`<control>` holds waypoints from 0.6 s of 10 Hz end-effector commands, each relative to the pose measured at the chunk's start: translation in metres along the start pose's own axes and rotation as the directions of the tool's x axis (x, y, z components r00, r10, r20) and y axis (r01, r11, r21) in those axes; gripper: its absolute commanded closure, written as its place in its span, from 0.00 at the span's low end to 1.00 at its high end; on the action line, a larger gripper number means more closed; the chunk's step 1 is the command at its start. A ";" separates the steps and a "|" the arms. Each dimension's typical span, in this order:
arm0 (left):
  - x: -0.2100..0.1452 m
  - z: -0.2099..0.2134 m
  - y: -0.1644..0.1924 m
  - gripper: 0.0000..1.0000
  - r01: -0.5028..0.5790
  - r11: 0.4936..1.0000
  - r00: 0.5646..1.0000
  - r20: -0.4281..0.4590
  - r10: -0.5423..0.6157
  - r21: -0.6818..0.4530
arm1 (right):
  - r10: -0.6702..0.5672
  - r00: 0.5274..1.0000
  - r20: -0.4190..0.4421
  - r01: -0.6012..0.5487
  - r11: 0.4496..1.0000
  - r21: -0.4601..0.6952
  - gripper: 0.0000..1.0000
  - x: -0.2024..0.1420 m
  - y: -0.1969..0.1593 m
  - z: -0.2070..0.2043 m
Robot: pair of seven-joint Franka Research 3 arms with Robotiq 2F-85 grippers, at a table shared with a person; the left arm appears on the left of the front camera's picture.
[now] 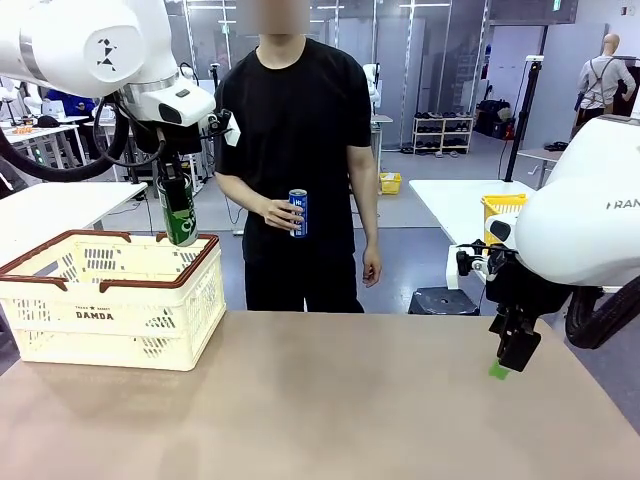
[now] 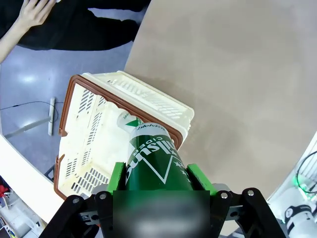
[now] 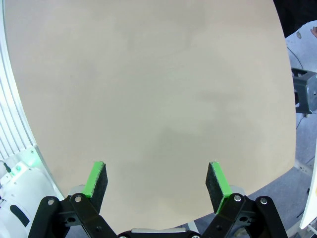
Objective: Place the drinks into the Shopping basket.
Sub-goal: Pick up one drink and place it into the Shopping basket.
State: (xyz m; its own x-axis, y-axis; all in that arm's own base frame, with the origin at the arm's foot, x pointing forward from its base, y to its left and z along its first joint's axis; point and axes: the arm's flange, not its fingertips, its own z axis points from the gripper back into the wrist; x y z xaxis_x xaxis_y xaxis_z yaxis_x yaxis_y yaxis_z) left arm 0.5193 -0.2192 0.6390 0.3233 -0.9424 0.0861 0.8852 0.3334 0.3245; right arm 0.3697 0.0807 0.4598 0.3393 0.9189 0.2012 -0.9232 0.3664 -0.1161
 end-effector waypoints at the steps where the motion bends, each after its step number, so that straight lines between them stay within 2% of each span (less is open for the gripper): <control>1: 0.000 0.000 0.000 0.39 0.000 1.000 1.000 0.000 0.000 0.000 | -0.002 1.000 -0.008 0.002 1.000 -0.002 0.00 0.000 0.000 0.001; 2: -0.006 -0.004 0.012 0.39 -0.030 1.000 0.999 0.029 0.030 -0.009 | -0.002 1.000 -0.008 0.002 1.000 -0.002 0.00 0.000 0.000 0.001; 3: -0.017 -0.008 0.027 0.39 -0.071 0.997 0.997 0.021 0.071 0.018 | -0.002 1.000 -0.008 0.002 1.000 -0.002 0.00 0.000 0.000 0.001; 6: -0.074 -0.020 0.074 0.39 -0.248 0.968 0.969 0.005 0.248 0.045 | -0.002 1.000 -0.008 0.002 1.000 -0.002 0.00 0.000 0.000 0.001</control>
State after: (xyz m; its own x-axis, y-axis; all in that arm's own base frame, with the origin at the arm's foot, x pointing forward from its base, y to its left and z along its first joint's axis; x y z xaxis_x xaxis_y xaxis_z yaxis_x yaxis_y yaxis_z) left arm 0.5607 -0.1332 0.6307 0.4931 -0.8615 0.1213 0.8009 0.5039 0.3235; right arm 0.3697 0.0806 0.4598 0.3394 0.9188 0.2013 -0.9232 0.3664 -0.1160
